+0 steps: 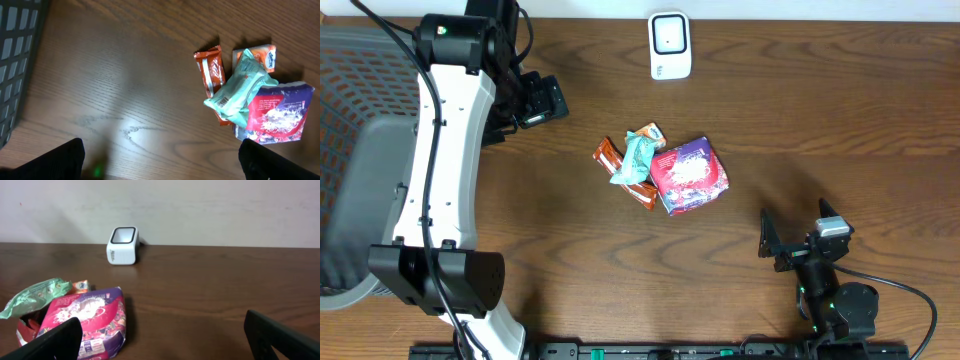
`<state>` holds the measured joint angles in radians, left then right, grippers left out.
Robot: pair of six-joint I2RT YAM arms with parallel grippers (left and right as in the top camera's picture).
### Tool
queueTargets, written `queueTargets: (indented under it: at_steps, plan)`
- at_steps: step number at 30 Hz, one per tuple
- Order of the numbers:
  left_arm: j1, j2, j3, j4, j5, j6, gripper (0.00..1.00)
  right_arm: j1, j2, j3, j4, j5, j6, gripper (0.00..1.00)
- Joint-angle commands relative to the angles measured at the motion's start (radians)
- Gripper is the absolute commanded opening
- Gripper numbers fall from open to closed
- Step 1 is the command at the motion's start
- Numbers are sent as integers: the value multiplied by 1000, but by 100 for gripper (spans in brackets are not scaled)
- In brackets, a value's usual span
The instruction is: Scan the item barcode
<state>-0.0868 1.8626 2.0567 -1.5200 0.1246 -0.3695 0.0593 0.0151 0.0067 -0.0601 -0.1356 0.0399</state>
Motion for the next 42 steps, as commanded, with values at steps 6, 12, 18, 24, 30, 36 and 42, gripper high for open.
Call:
queueTargets:
  at_steps: [6, 12, 18, 24, 30, 36, 42]
  plan:
    - [3, 9, 1, -5, -6, -2, 98, 0, -3, -1, 20, -359, 418, 99]
    - [3, 9, 1, -5, -6, -2, 98, 0, -3, -1, 139, -526, 800, 99]
    - [3, 9, 1, -5, -6, -2, 98, 1, -3, 2, 385, -531, 969, 99]
    - [3, 9, 1, -5, -6, -2, 98, 1, 29, 109, 300, -392, 821, 99]
    - [3, 9, 1, -5, -6, -2, 98, 0, 216, 404, -137, -248, 490, 99]
    - [3, 9, 1, -5, -6, -2, 98, 0, 646, 763, -455, -236, 319, 99]
    - [3, 9, 1, -5, -6, -2, 97, 0, 1008, 1030, -696, -406, 160, 99]
